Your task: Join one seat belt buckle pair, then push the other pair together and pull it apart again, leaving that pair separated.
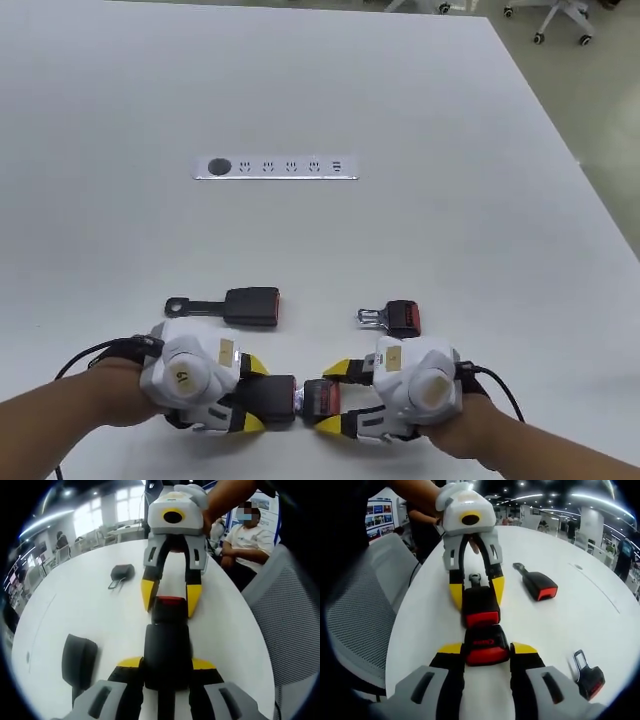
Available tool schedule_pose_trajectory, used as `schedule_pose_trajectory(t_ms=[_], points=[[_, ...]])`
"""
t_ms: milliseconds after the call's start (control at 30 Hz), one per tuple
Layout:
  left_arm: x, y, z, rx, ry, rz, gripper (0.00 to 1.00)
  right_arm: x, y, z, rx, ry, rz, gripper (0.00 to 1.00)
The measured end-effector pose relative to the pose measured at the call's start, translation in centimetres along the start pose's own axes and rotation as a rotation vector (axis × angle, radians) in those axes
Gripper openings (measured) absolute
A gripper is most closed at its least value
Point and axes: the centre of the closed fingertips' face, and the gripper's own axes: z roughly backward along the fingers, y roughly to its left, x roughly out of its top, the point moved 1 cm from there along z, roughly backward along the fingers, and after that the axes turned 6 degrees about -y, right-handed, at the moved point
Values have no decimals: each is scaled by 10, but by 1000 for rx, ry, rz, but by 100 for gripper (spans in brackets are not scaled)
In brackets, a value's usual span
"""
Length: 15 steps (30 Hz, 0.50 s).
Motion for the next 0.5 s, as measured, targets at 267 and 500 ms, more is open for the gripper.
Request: schedule_pose_trajectory(t_ms=[267, 500], points=[[-5, -8, 6, -6, 77, -19, 56, 7, -2, 7, -64, -25, -109, 56], [13, 3, 28, 82, -30, 76, 72, 14, -9, 15, -118, -67, -97, 68]])
